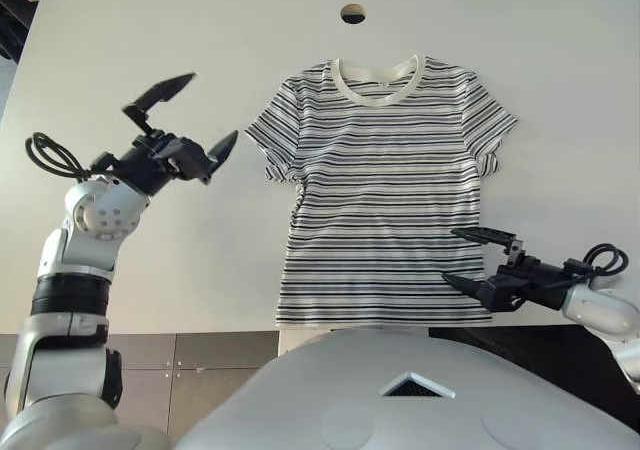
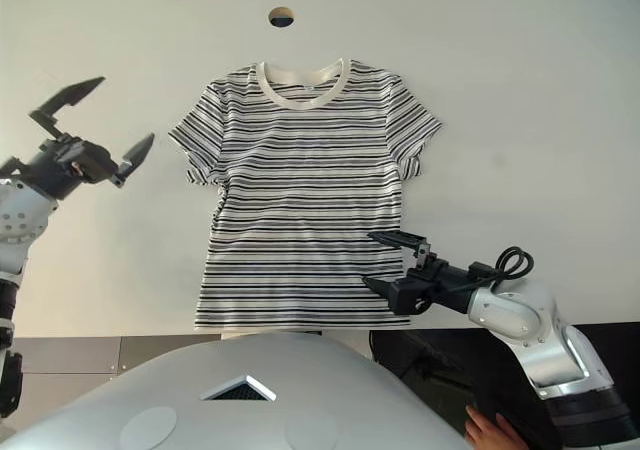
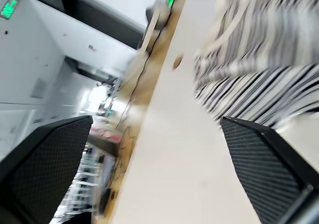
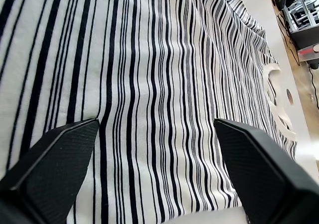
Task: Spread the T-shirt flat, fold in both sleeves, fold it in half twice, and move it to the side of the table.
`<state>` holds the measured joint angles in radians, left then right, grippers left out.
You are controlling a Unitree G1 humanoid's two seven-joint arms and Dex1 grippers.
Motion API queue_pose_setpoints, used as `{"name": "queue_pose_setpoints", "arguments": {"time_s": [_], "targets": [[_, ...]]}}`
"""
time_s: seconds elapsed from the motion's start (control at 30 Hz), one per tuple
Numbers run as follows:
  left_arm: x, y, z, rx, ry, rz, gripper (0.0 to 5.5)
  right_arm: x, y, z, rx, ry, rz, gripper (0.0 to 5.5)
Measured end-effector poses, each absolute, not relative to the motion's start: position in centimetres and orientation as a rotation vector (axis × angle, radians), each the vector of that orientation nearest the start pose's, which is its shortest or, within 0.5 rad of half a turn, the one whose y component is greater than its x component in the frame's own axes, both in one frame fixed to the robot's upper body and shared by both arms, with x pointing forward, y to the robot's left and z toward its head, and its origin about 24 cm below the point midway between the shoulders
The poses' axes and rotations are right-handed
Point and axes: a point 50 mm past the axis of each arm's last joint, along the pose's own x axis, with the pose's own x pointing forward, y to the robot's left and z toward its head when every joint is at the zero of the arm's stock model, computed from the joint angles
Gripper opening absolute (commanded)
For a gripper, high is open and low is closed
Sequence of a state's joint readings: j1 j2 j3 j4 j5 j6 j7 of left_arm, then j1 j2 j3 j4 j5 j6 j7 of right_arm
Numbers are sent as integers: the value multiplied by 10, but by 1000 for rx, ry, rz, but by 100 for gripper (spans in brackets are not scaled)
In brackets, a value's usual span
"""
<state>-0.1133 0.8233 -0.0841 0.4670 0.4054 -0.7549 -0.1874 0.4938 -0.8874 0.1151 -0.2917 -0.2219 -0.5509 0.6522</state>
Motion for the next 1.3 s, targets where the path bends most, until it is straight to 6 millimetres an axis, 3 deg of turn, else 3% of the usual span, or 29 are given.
{"name": "queue_pose_setpoints", "arguments": {"time_s": [0.13,0.23,0.4,0.5,0.7,1.07,1.3], "targets": [[262,286,54,1380,-108,-488,474,145,-200,76,-924,-131,1036,427],[269,293,44,1543,-70,-470,474,148,-189,96,-812,-272,991,427],[287,286,38,1716,-95,-520,474,154,-180,109,-709,-368,931,427],[299,274,28,1803,-93,-595,474,184,-187,122,-723,-431,719,427],[299,256,26,1776,-175,-770,474,190,-189,117,-772,-419,658,427],[292,242,25,1743,-208,-833,474,200,-194,108,-808,-385,602,427],[288,231,19,1694,-208,-862,341,203,-194,104,-790,-382,589,423]]}}
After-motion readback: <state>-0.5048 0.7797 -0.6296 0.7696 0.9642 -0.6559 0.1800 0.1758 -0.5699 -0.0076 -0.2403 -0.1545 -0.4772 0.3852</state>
